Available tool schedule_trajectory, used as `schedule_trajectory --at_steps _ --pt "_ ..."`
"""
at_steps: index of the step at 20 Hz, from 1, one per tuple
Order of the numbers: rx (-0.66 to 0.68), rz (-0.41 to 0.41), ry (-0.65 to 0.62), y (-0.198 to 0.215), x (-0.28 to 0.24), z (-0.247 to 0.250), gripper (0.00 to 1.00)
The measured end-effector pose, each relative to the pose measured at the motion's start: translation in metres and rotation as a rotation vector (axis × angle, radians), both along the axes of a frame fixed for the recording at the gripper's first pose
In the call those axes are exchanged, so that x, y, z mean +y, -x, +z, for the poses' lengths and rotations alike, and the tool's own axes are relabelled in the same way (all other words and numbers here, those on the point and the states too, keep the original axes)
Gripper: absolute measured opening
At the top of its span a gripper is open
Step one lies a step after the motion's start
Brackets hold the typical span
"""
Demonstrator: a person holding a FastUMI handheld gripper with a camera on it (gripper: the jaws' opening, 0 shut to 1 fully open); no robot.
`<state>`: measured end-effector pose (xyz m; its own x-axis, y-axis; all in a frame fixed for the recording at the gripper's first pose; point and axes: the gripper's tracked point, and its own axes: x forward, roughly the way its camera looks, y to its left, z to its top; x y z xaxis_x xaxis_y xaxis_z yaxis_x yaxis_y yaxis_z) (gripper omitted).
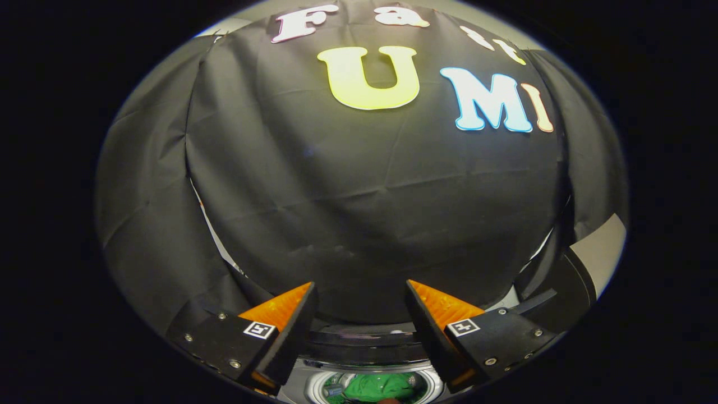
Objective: Put the clothes into the washing machine and then close the washing machine lid.
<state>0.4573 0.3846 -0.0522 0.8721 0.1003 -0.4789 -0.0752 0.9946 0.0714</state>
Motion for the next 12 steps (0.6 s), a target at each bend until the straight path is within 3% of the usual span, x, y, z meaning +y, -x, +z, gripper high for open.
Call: schedule_trajectory --at_steps 12 --pt "-0.187 0.024 0.015 0.031 0.001 0.011 0.96"
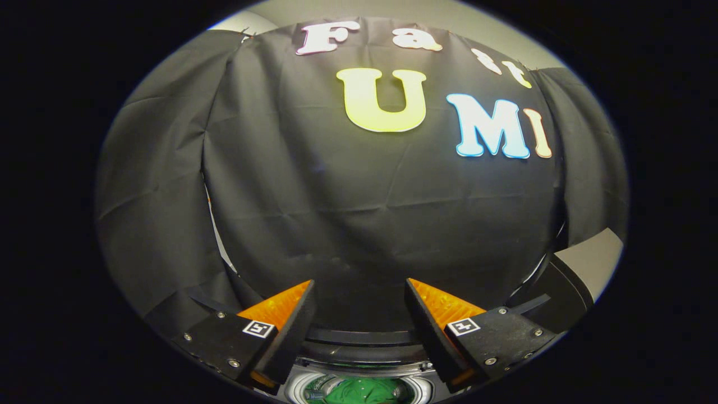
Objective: Put the clothes into the washing machine and then close the washing machine lid.
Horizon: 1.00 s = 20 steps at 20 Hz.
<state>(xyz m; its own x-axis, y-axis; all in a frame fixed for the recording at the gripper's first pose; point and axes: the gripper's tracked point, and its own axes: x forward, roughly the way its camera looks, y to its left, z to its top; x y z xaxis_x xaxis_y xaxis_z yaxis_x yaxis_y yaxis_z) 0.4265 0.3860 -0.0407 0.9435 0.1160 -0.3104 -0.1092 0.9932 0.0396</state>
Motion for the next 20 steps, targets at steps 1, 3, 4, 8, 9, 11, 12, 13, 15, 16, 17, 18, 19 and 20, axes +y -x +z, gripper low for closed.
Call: schedule_trajectory --at_steps 1,3,4,8,9,11,12,13,15,16,17,18,19,20 --pt "-0.011 0.004 -0.003 0.004 0.000 0.001 0.96" --pt "-0.024 0.013 -0.005 0.013 0.001 0.003 0.96" --pt "-0.029 0.016 -0.007 0.017 0.001 0.003 0.96" --pt "-0.046 0.028 -0.008 0.035 0.003 0.003 0.96" --pt "-0.051 0.032 -0.006 0.038 0.003 0.004 0.96" --pt "-0.060 0.034 -0.008 0.042 0.003 0.002 0.96" --pt "-0.061 0.034 -0.009 0.046 0.003 0.002 0.96" --pt "-0.063 0.034 -0.008 0.050 0.003 0.002 0.96" --pt "-0.069 0.035 -0.006 0.059 0.004 0.000 0.96" --pt "-0.074 0.036 -0.006 0.064 0.004 -0.001 0.96" --pt "-0.077 0.036 -0.005 0.069 0.004 -0.001 0.96" --pt "-0.082 0.036 -0.005 0.073 0.004 -0.003 0.96" --pt "-0.084 0.036 -0.004 0.077 0.004 -0.004 0.96" --pt "-0.087 0.035 -0.004 0.080 0.005 -0.005 0.96"
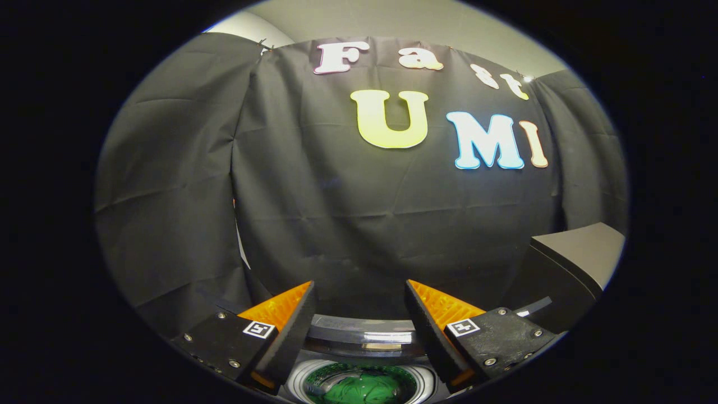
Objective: Put the clothes into the washing machine and then close the washing machine lid.
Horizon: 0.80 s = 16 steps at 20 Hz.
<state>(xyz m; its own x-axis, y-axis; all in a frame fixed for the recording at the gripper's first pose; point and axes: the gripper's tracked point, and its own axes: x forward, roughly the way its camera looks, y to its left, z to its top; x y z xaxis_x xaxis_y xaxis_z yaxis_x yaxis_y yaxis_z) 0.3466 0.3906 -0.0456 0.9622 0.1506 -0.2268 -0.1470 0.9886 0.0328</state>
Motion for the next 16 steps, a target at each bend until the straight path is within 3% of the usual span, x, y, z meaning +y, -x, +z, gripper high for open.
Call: schedule_trajectory --at_steps 16 --pt "0.047 0.080 0.017 0.068 0.018 -0.045 0.95"
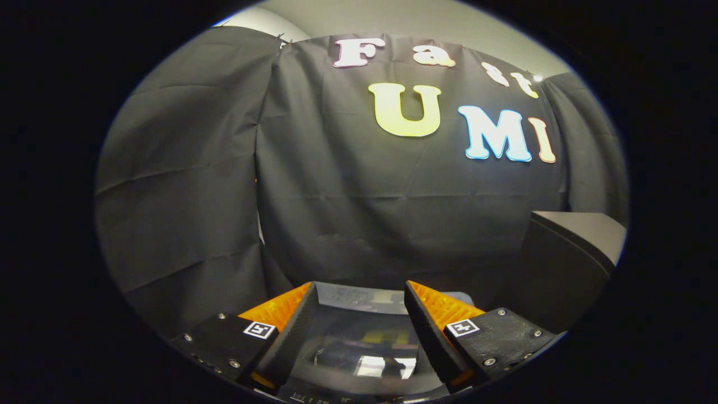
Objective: Put the clothes into the washing machine and then close the washing machine lid.
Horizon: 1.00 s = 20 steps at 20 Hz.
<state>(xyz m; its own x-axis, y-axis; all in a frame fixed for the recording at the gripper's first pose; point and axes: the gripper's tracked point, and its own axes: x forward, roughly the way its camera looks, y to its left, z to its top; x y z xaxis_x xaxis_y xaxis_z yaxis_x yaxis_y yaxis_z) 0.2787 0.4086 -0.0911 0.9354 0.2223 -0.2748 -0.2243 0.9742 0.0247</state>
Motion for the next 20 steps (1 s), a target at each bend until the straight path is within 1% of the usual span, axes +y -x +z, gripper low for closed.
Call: schedule_trajectory --at_steps 4,7,12,15,20 --pt "0.045 0.019 -0.004 0.025 0.008 -0.024 0.95" --pt "0.058 0.028 0.002 0.036 0.007 -0.031 0.95" --pt "0.048 0.036 -0.030 0.048 -0.002 -0.014 0.95" --pt "0.022 0.054 -0.032 0.060 -0.014 0.005 0.95" --pt "-0.021 0.084 -0.033 0.089 -0.048 0.032 0.95"
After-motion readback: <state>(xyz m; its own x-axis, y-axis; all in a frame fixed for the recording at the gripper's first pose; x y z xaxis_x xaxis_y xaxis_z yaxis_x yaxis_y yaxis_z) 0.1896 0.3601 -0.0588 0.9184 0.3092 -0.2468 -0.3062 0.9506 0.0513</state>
